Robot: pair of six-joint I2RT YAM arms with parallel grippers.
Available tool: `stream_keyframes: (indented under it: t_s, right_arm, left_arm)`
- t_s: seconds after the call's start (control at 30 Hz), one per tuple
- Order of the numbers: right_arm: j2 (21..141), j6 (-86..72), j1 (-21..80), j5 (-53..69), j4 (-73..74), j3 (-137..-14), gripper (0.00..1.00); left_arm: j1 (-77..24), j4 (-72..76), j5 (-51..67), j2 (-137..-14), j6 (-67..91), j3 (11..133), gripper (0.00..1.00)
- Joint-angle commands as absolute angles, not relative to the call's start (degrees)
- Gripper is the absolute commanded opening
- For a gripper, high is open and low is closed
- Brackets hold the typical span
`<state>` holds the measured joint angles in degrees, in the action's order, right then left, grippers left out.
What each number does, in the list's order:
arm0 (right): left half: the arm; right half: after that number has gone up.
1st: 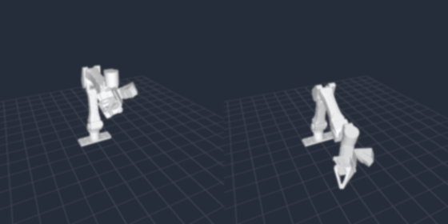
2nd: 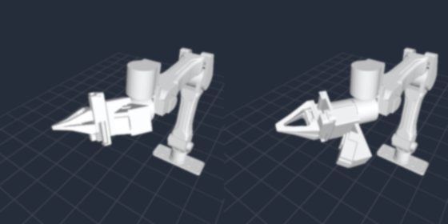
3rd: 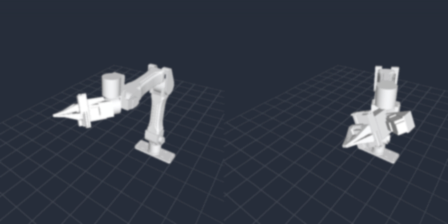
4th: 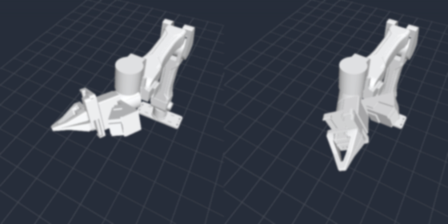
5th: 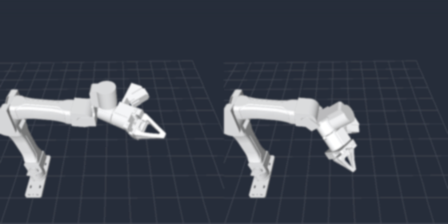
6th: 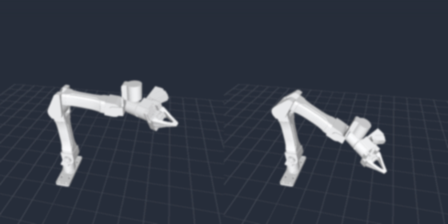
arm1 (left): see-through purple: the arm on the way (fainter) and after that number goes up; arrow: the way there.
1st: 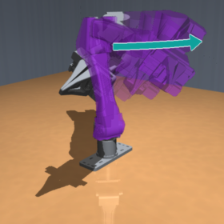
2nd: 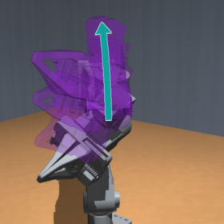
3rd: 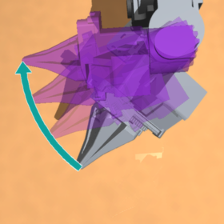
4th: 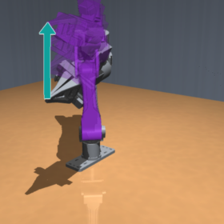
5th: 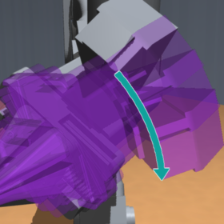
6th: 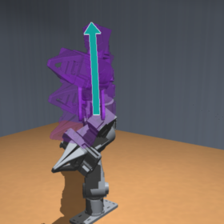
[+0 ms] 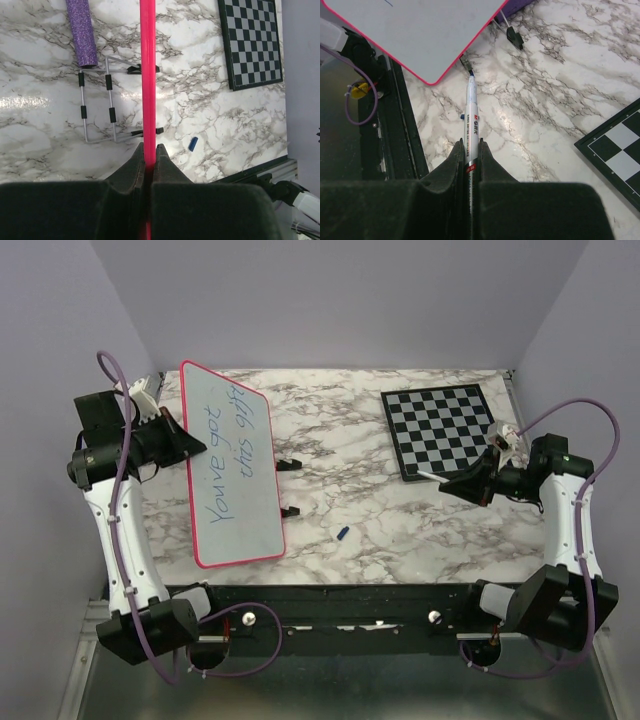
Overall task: Write a sentence on the whiteboard
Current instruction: Adjust the whiteboard on the whiteboard stand.
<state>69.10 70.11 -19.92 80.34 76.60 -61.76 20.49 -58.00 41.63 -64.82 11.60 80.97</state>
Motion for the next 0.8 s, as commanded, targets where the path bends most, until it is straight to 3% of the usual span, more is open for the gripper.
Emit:
stream_keyframes:
  t_s: [0.0,0.77]
  right_arm:
    - [69.5,71.3,-19.7,80.3,87.5,-61.6,0.01]
    - [70.0,71.5,-19.7,80.0,87.5,-61.7,0.01]
  left_arm:
    - [20.7,-54.1,44.7,-69.4,11.5,86.2,0.0]
    - [19.2,-55.9,46.4,-89.0,8.7,94.7,0.0]
